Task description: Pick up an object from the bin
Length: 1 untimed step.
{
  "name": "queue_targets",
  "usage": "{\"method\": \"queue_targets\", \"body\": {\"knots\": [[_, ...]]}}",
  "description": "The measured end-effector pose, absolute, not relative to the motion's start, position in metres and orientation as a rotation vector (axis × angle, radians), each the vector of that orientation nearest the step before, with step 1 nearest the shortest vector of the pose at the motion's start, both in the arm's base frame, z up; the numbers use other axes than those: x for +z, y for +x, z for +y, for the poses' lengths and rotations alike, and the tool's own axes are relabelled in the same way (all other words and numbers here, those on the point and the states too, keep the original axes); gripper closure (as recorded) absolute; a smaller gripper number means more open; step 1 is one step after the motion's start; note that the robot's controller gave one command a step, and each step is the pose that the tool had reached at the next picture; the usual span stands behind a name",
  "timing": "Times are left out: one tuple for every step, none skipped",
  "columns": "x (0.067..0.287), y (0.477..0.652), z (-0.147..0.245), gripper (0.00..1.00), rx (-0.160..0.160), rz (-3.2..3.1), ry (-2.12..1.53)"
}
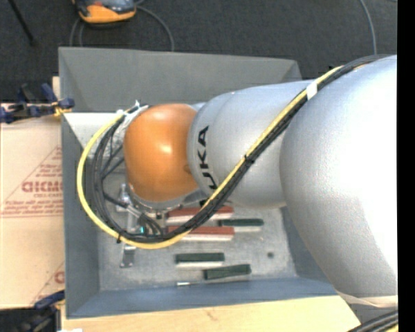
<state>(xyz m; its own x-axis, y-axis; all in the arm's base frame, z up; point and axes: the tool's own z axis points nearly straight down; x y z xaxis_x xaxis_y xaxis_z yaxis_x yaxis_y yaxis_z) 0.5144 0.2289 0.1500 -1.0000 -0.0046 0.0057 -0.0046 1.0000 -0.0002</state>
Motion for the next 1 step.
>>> {"method": "queue_targets", "body": {"knots": [[0.1545,0.5168,0.2279,0.00,-0.003,-3.143,-0.001]]}}
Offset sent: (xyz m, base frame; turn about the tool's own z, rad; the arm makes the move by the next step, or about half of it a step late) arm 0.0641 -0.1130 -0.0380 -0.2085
